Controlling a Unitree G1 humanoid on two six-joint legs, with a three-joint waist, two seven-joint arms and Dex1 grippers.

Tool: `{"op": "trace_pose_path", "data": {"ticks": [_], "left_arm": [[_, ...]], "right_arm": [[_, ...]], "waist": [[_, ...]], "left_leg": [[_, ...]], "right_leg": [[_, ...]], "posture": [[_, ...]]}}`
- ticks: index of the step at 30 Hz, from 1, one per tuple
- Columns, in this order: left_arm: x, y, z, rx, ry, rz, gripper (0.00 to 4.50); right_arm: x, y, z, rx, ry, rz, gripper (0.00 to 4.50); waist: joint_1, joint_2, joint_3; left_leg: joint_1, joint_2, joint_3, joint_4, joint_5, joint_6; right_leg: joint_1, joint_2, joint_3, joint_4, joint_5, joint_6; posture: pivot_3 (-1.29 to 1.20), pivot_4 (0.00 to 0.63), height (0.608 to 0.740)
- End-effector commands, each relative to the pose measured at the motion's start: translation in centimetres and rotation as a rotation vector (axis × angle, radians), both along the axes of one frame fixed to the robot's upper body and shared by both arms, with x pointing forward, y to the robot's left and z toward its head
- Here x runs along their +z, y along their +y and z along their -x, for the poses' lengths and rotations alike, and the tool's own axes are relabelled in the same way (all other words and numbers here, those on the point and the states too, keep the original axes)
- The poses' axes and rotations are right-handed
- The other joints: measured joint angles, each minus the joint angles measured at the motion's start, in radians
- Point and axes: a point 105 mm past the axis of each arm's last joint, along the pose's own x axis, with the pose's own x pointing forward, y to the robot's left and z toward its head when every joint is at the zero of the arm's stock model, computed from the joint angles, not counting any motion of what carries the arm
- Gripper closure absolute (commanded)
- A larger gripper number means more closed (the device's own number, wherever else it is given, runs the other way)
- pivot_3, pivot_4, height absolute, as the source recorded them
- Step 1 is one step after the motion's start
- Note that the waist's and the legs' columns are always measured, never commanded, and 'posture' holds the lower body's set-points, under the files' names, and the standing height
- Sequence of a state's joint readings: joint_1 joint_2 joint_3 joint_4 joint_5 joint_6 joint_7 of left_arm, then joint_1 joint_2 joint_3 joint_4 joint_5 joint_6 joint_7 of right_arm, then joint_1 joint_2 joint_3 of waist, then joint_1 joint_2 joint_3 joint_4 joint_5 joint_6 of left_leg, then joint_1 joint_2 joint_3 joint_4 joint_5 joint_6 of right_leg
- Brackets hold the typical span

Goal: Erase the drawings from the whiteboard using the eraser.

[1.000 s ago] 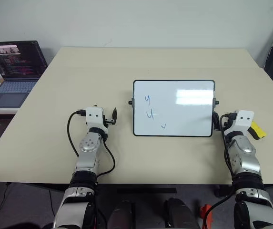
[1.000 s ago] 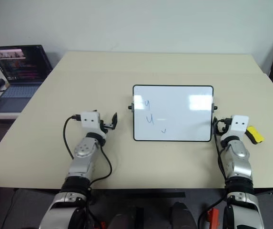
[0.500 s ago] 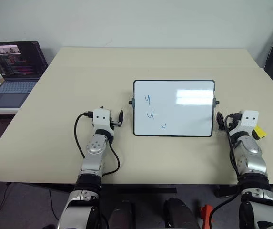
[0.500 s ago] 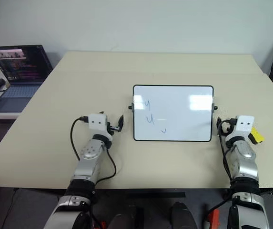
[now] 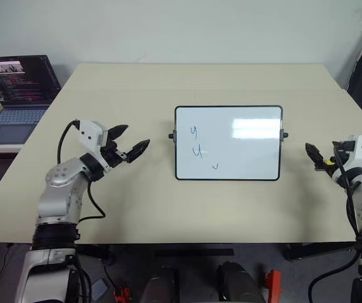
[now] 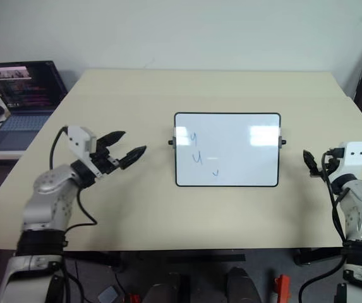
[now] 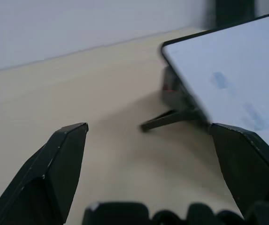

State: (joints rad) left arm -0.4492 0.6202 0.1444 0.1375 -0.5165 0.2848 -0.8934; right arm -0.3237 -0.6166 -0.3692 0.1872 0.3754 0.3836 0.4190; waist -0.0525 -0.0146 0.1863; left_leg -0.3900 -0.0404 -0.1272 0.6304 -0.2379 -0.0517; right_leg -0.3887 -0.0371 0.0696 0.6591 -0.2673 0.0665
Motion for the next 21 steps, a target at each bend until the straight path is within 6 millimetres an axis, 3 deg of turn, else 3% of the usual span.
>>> {"op": "trace_pose_path", "data": {"ticks": [1,3,6,10,17,21], "left_arm": [[2.8,-5.6,3.3,-0.365,0.037,0.038,0.00],[3.1,-9.2,4.6,-0.524,0.070,0.041,0.00],[2.4,-14.0,4.9,-0.622,0.103,0.013,0.00],[-0.6,-20.0,4.5,-0.665,0.086,-0.078,0.00],[-3.7,-27.4,3.5,-0.577,0.018,-0.189,0.00],[-3.7,-29.4,3.8,-0.577,-0.009,-0.189,0.00]], "right_arm": [[1.3,-0.5,0.3,-0.002,0.006,0.053,0.02],[1.1,-0.7,0.4,-0.008,0.036,0.075,0.02],[0.7,-1.5,0.8,-0.027,0.098,0.093,0.02],[0.9,-3.1,1.7,-0.054,0.129,0.113,0.02],[3.2,-6.8,2.0,-0.127,0.052,0.065,0.02],[2.9,-7.4,1.6,-0.090,0.065,0.145,0.02]], "waist": [[0.004,0.000,0.000],[0.010,0.000,0.000],[0.016,0.000,0.000],[0.020,0.000,0.000],[0.019,0.000,0.000],[0.016,-0.001,0.000]], "left_leg": [[0.000,0.000,0.000,0.000,0.000,0.000],[-0.001,0.000,-0.001,0.000,0.000,0.000],[-0.001,0.000,-0.001,0.001,0.000,0.000],[0.000,-0.003,0.001,0.001,0.000,0.000],[0.000,-0.004,0.003,0.001,0.000,0.000],[0.000,-0.004,0.005,0.002,0.000,0.000]], "right_leg": [[0.000,0.000,0.000,0.000,0.000,0.000],[0.000,-0.001,0.000,0.000,0.000,0.001],[0.000,-0.002,0.000,0.000,-0.001,0.001],[0.001,-0.001,0.000,-0.001,-0.001,0.001],[0.001,0.000,0.002,-0.001,-0.001,0.001],[0.001,0.000,0.003,-0.002,-0.001,0.002]], "posture": [[0.00,0.150,0.740],[0.00,0.150,0.740],[0.00,0.150,0.740],[0.00,0.150,0.740],[0.00,0.150,0.740],[0.00,0.150,0.740]]}}
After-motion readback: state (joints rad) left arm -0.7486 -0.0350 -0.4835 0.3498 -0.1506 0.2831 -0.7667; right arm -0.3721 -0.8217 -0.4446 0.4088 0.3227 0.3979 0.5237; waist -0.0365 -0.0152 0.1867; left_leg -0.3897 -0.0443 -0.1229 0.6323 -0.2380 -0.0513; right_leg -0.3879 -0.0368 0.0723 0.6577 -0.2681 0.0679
